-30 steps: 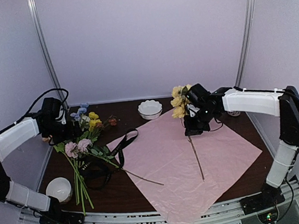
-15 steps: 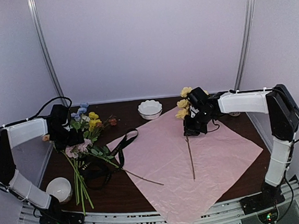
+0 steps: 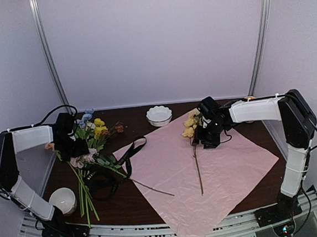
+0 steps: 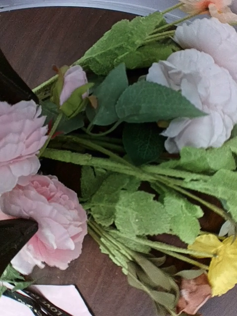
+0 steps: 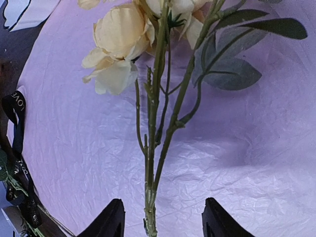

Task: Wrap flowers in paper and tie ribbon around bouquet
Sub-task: Place the fake flower on the flattened wrapping paper, then pick up the fake flower from the corner of the board, then pass from the left arm to the right

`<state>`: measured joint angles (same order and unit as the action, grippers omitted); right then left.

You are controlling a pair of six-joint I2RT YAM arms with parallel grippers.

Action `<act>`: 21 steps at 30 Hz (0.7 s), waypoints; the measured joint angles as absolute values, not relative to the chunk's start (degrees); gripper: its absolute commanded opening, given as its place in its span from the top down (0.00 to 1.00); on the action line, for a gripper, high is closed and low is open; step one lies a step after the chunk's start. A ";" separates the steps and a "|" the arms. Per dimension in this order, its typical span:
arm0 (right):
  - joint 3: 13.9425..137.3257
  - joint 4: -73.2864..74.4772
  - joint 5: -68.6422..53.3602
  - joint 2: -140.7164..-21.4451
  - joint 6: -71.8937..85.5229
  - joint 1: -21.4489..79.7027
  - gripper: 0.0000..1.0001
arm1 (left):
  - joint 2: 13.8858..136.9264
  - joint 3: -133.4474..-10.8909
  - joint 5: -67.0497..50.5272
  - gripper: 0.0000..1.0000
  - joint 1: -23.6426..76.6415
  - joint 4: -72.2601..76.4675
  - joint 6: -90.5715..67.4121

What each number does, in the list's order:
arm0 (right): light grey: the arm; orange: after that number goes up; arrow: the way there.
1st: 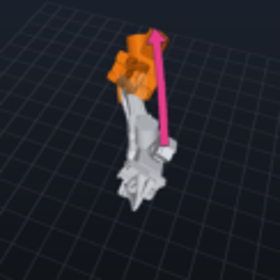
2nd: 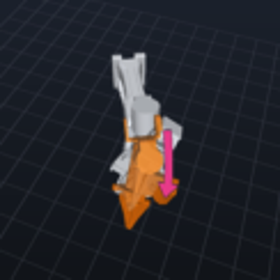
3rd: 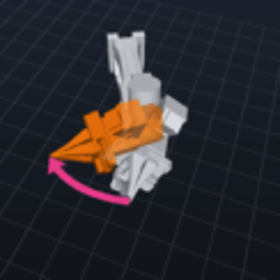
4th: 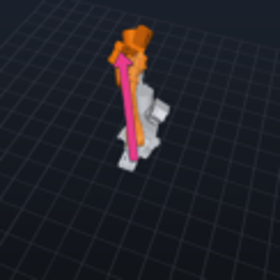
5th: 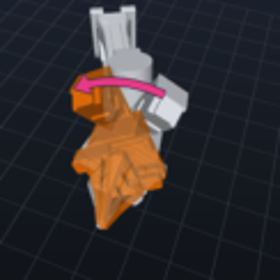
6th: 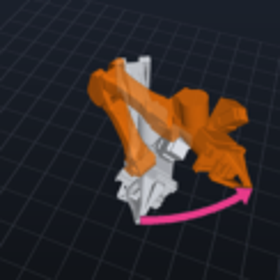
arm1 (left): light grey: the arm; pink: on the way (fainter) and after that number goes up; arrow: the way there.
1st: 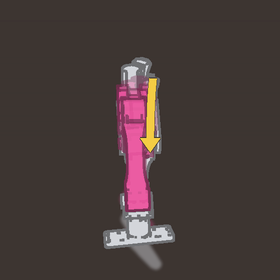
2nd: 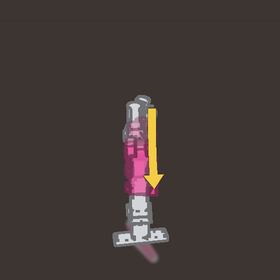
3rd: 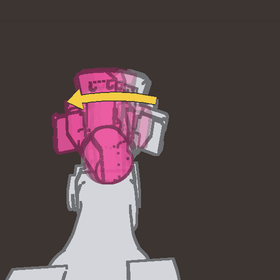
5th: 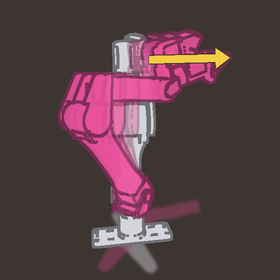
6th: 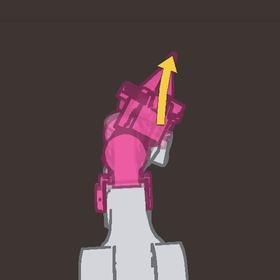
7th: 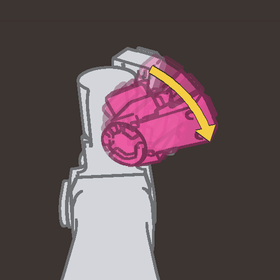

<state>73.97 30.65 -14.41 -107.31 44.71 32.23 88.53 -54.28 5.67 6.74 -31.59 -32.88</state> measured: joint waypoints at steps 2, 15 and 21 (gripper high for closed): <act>73.97 31.51 -13.23 -106.61 43.94 32.23 0.44 | 88.12 -53.76 5.39 0.63 6.74 -31.55 -32.97; 75.59 34.57 -12.45 -101.54 40.95 32.23 0.42 | 77.41 -56.23 7.66 1.00 6.74 -40.73 -28.80; 76.84 35.03 -14.41 -99.04 38.52 32.40 0.42 | 69.58 -70.85 21.52 1.00 13.63 -48.07 -18.28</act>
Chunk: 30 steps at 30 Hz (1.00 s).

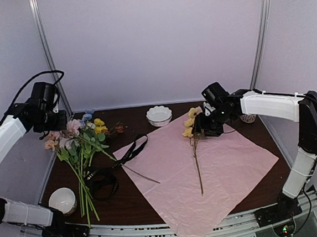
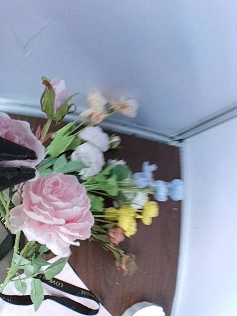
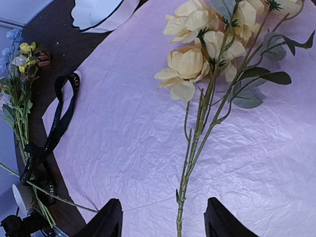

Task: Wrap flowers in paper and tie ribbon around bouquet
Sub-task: Pass from the left arm to the right

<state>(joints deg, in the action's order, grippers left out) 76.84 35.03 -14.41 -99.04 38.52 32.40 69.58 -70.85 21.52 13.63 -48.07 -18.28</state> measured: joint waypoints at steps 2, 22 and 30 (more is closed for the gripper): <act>77.34 34.94 -15.73 -98.26 37.23 32.60 0.42 | 66.46 -74.78 28.86 1.00 19.07 -47.97 -12.97; 104.09 7.38 -36.73 -103.44 21.93 53.76 0.15 | 65.89 -88.36 55.31 1.00 58.78 -9.32 39.29; 106.83 7.09 -33.50 -106.30 17.96 54.06 0.03 | 66.65 -99.31 46.63 1.00 63.94 -15.22 23.09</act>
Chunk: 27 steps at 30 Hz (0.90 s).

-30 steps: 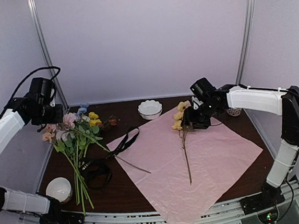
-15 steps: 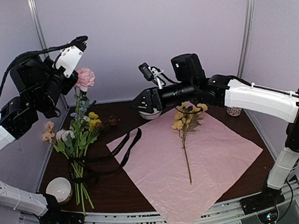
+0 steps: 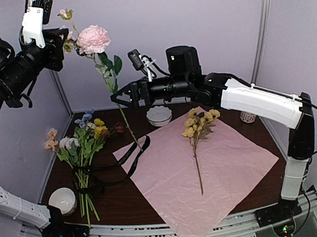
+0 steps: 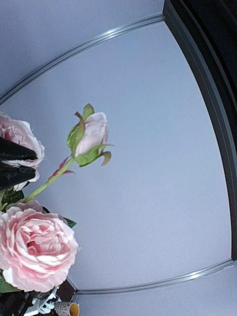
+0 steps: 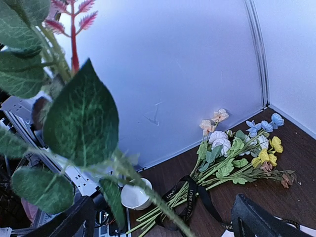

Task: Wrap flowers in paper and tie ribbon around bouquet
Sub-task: Pass from the left arm to the right

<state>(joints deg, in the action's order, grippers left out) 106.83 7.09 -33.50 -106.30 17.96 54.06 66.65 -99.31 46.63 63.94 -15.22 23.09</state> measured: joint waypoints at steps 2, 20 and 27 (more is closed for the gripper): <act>106.80 6.90 -33.08 -106.19 17.26 54.24 0.05 | 67.02 -100.31 44.23 1.00 64.14 -16.93 20.25; 103.50 1.30 -31.00 -104.62 19.70 56.47 0.75 | 68.07 -102.02 28.25 1.00 64.20 -20.27 6.22; 103.20 -0.86 -30.48 -104.38 20.93 57.28 1.00 | 68.05 -102.02 28.67 0.69 64.18 -21.12 5.41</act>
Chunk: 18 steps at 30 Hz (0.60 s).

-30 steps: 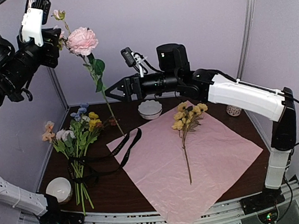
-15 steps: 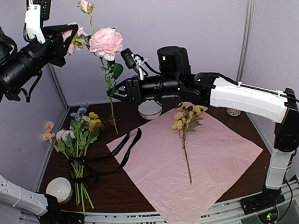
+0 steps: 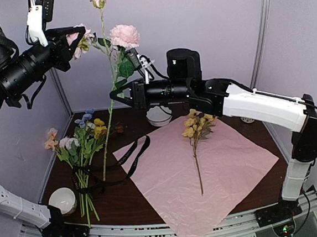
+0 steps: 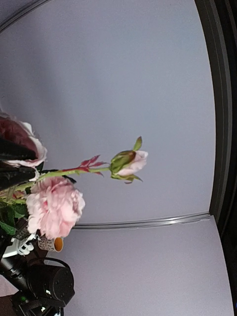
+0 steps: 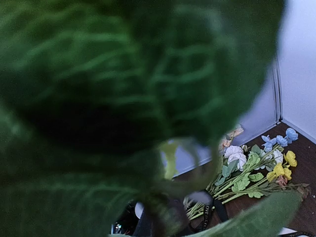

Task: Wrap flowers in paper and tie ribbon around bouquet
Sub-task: Pass from the left arm to the right, then place the fake flower on the flattened wrapping paper.

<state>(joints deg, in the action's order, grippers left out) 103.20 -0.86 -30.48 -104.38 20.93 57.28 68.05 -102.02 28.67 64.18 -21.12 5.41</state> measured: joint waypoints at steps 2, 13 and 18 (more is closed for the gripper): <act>101.95 -1.13 -30.11 -103.44 21.93 57.14 1.00 | 67.99 -102.02 30.41 0.17 64.18 -21.28 5.32; 84.88 11.51 -31.99 -95.61 38.54 38.06 1.00 | 68.29 -97.30 30.39 0.03 41.28 -39.51 -8.84; 73.03 21.65 -33.10 -96.20 39.51 31.05 1.00 | 71.09 -82.17 20.45 0.16 28.03 -45.04 -15.66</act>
